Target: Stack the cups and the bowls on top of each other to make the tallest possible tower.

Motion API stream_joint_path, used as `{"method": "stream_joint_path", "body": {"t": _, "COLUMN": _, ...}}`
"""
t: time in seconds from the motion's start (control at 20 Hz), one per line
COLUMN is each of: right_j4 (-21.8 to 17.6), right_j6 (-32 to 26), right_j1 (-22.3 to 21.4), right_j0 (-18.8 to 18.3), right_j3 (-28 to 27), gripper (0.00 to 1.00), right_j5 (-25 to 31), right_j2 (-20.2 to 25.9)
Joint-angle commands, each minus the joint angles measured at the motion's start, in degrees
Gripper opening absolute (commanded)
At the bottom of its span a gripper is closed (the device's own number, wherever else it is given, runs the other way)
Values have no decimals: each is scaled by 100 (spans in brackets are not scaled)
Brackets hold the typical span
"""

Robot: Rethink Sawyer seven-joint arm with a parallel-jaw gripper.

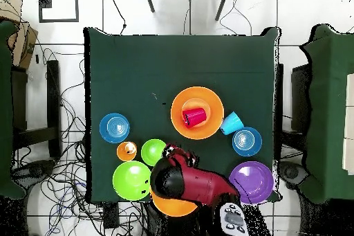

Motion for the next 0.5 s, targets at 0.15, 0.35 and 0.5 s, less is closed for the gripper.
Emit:
{"method": "stream_joint_path", "body": {"t": 0.15, "right_j4": -544, "right_j6": 1239, "right_j1": 987, "right_j0": 180, "right_j3": 915, "gripper": 100, "right_j5": -1543, "right_j2": 656}}
{"method": "stream_joint_path", "body": {"t": 0.35, "right_j4": -469, "right_j6": 1484, "right_j1": 841, "right_j0": 428, "right_j3": 1404, "gripper": 100, "right_j5": -1846, "right_j2": 507}}
{"method": "stream_joint_path", "body": {"t": 0.5, "right_j4": -652, "right_j6": 1459, "right_j1": 758, "right_j0": 339, "right_j3": 1700, "gripper": 100, "right_j5": -2020, "right_j2": 412}}
